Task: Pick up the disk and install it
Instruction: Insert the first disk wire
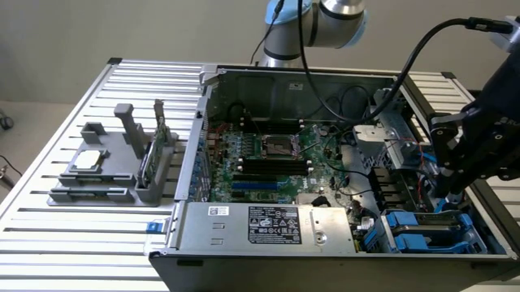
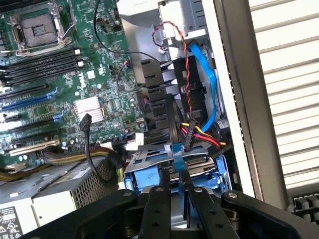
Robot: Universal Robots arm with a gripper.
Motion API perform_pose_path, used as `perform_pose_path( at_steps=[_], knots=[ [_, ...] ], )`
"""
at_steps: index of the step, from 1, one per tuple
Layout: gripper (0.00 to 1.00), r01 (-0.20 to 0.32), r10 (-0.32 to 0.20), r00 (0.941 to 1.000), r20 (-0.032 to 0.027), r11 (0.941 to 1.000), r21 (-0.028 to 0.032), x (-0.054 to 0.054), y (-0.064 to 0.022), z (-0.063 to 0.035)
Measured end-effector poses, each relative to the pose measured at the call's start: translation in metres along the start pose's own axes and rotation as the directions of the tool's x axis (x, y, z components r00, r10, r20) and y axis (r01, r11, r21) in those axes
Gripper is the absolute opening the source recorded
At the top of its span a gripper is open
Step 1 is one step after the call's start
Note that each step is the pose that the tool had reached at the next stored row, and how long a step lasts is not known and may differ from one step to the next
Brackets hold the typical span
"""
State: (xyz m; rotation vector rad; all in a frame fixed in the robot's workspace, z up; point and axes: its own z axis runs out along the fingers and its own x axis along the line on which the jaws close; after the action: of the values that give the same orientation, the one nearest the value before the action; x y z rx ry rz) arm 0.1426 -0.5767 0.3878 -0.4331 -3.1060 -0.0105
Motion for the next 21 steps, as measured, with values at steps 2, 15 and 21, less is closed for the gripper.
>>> perform_pose_path(
  at_steps=[2,15,21],
  knots=[
    [0.22,-0.026,0.026,0.9997,0.0009,0.9997,-0.0004,0.000,0.0000,0.0000],
    [0.22,-0.114,0.114,0.9935,0.0021,0.9935,-0.0012,-0.012,0.0030,-0.0071],
    [0.22,-0.127,0.127,0.9919,0.0019,0.9919,-0.0018,-0.019,0.0017,-0.0069]
  ],
)
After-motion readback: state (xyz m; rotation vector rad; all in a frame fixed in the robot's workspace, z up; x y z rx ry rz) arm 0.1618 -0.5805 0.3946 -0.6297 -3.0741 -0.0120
